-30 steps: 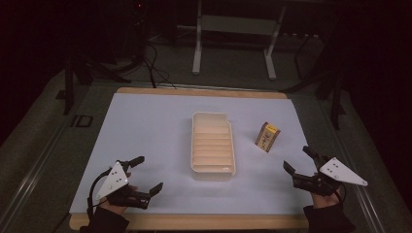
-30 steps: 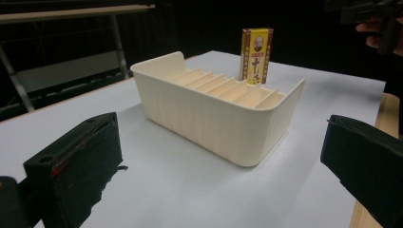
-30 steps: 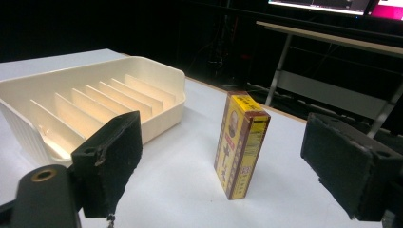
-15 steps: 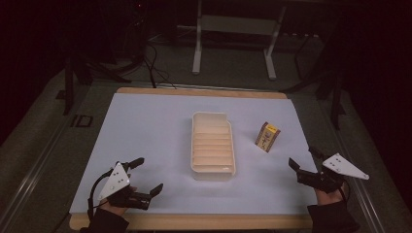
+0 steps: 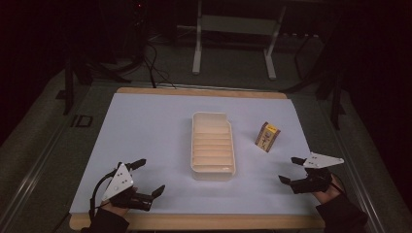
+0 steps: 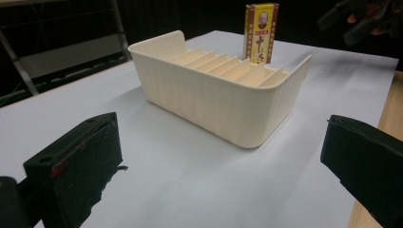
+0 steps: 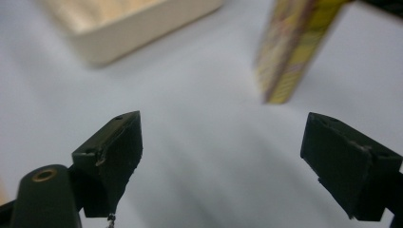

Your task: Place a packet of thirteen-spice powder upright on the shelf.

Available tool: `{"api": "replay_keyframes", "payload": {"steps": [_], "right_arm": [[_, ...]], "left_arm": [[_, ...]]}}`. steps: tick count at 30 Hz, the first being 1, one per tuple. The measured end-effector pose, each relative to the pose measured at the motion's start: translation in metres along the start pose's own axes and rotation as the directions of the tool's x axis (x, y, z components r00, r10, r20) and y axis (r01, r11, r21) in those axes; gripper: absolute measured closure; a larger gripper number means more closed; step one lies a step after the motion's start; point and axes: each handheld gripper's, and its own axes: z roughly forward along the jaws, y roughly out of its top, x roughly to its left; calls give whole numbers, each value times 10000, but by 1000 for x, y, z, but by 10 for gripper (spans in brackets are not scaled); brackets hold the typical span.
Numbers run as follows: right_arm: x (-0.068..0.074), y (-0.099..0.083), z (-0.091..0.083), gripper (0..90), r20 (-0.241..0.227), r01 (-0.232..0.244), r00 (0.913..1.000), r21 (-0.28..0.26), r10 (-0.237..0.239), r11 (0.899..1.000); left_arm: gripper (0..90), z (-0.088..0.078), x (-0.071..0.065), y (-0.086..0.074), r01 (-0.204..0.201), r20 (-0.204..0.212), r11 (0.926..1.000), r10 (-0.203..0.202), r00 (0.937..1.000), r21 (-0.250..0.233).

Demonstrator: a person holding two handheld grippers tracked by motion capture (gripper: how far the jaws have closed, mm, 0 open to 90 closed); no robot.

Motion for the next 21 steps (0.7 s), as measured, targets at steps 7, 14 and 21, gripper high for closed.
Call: {"api": "replay_keyframes", "payload": {"steps": [7,14,21], "right_arm": [[-3,0,13,140,-1625,578,9864,1956,-258,9790],[-3,11,20,140,-2510,1562,9660,3725,-627,9148],[-3,31,21,141,-2915,2222,9536,5142,-748,8284]], "left_arm": [[0,0,0,-1,-41,-1,9999,41,10000,107],[0,1,0,-1,-45,52,9998,44,10000,185],[0,1,0,-1,-31,59,9997,29,10000,222]]}}
